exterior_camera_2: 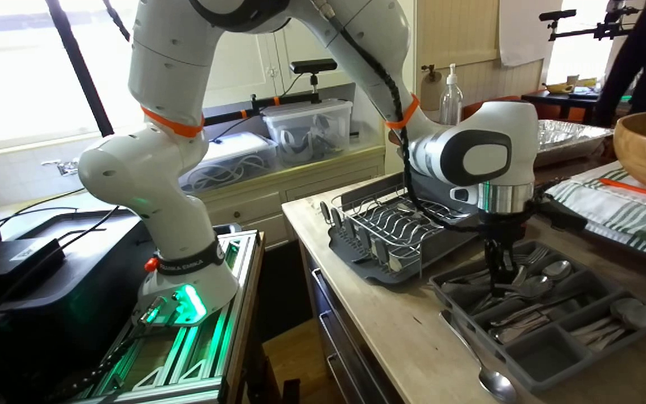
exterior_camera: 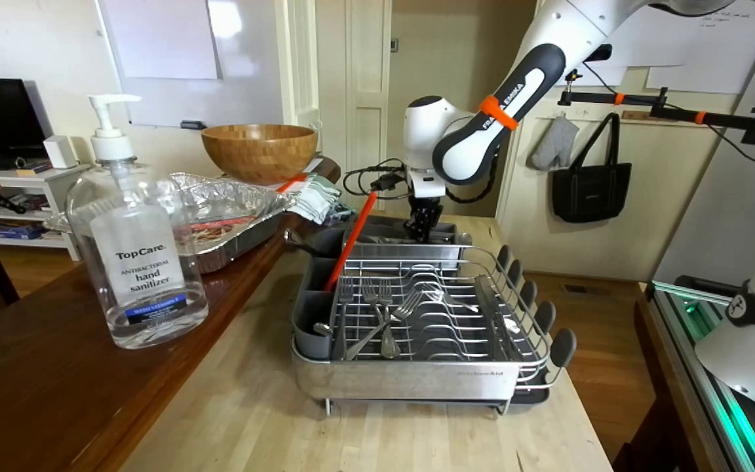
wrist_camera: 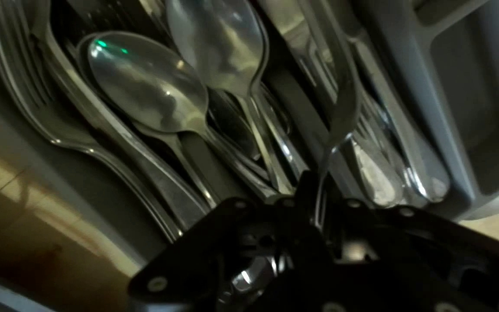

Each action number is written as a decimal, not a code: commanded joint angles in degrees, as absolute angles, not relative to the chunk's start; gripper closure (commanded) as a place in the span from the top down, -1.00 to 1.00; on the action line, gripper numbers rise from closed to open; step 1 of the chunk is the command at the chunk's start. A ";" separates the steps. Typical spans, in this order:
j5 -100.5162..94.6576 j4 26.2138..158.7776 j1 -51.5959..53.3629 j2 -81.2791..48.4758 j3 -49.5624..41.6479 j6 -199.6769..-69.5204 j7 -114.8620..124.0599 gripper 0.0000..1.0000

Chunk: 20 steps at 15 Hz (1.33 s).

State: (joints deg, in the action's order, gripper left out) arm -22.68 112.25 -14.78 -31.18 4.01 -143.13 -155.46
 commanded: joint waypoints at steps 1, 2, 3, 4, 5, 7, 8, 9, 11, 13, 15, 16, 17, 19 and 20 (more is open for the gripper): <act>-32.07 118.36 -19.80 -24.52 9.46 -146.49 -157.46 -0.97; -34.80 118.73 -22.76 -24.43 13.19 -146.93 -157.43 -0.97; -37.11 119.30 -26.41 -24.59 17.71 -147.33 -157.43 -0.97; -39.12 119.56 -30.36 -25.53 22.67 -147.30 -157.44 -0.97; -40.91 119.53 -33.76 -27.01 27.08 -146.95 -157.44 -0.97; -44.94 118.81 -40.95 -30.37 35.41 -145.09 -157.44 -0.97; -46.94 117.89 -43.44 -32.39 38.06 -143.85 -157.41 -0.97; -48.44 117.39 -46.03 -33.69 40.32 -142.85 -157.42 -0.97; -48.89 115.78 -48.92 -36.08 42.17 -140.70 -157.40 -0.97; -48.29 114.02 -51.00 -37.24 43.45 -138.09 -157.32 -0.97; -49.20 112.89 -53.89 -37.00 46.39 -135.41 -157.30 -0.97; -49.52 111.99 -55.02 -36.78 48.06 -133.66 -157.26 -0.97; -49.74 111.18 -56.30 -36.62 49.91 -132.10 -157.25 -0.97; -50.51 108.59 -58.41 -38.19 54.25 -127.51 -157.21 -0.97; -51.17 107.15 -59.64 -39.75 57.34 -124.16 -157.21 -0.97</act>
State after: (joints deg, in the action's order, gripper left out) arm -48.75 111.15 -56.25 -35.91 50.40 -131.54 -155.49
